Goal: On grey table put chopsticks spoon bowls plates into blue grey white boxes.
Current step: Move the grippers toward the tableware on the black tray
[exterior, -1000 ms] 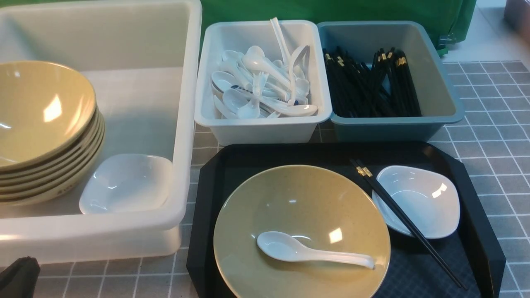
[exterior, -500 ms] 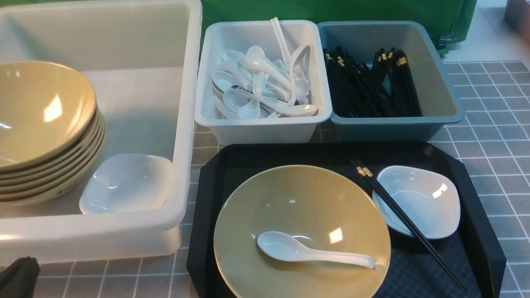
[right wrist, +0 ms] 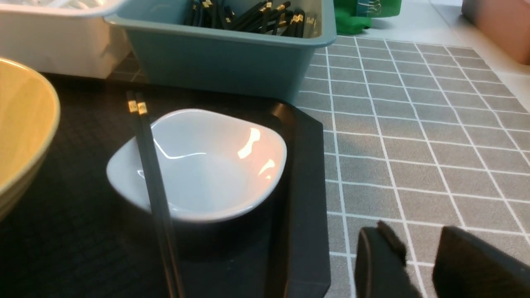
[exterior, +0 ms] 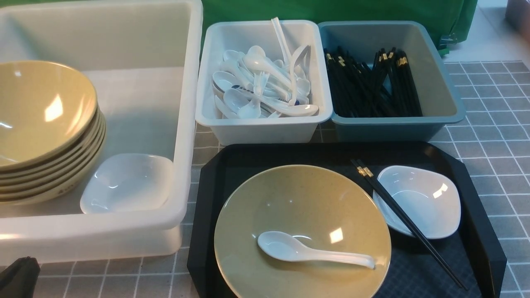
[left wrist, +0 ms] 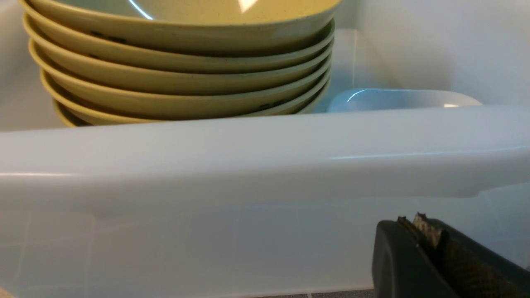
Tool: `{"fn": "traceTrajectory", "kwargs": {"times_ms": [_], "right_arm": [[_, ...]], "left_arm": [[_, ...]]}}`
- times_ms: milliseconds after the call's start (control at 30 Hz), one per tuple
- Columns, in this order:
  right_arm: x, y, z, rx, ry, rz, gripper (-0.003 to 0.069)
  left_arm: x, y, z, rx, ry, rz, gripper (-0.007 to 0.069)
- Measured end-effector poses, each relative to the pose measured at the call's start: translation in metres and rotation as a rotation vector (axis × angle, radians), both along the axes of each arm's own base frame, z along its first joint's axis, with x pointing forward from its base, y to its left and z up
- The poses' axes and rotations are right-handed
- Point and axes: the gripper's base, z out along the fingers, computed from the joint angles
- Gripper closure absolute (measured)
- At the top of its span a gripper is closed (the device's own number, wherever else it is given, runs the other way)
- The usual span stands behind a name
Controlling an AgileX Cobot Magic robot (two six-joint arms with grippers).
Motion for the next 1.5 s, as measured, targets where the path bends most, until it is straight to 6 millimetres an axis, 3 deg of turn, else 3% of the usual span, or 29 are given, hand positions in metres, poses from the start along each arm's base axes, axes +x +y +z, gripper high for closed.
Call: {"fn": "traceTrajectory", "kwargs": {"times_ms": [800, 967, 1100, 1233, 1300, 1333, 1367, 1433, 1500], "right_arm": [[0.0, 0.0, 0.0, 0.015, 0.0, -0.004, 0.0421], [0.0, 0.0, 0.0, 0.018, 0.0, -0.004, 0.0421], [0.0, 0.0, 0.0, 0.05, 0.001, -0.013, 0.0421], [0.0, 0.001, 0.0, 0.292, 0.006, -0.065, 0.0421], [0.0, 0.003, 0.001, 0.541, 0.013, -0.107, 0.0421], [0.0, 0.004, 0.002, 0.81, 0.02, -0.151, 0.0421], [0.0, 0.005, 0.002, 0.942, 0.019, -0.173, 0.0421], [0.001, 0.005, 0.005, 1.079, 0.007, -0.19, 0.0421], [0.001, 0.005, 0.005, 1.094, 0.002, -0.19, 0.0421]], "left_arm": [[0.0, 0.0, 0.0, -0.014, -0.003, -0.001, 0.064], [0.0, -0.003, 0.001, -0.1, -0.014, -0.006, 0.064], [0.001, -0.006, 0.005, -0.296, -0.056, -0.005, 0.064], [0.001, -0.011, 0.009, -0.639, -0.067, 0.004, 0.064], [0.001, -0.013, 0.011, -0.838, -0.07, 0.011, 0.064], [0.001, -0.015, 0.014, -1.034, -0.069, 0.016, 0.064], [0.001, -0.016, 0.015, -1.116, -0.068, 0.018, 0.064], [0.001, -0.016, 0.017, -1.244, -0.069, 0.02, 0.064], [0.001, -0.017, 0.018, -1.308, -0.071, 0.022, 0.064]]}}
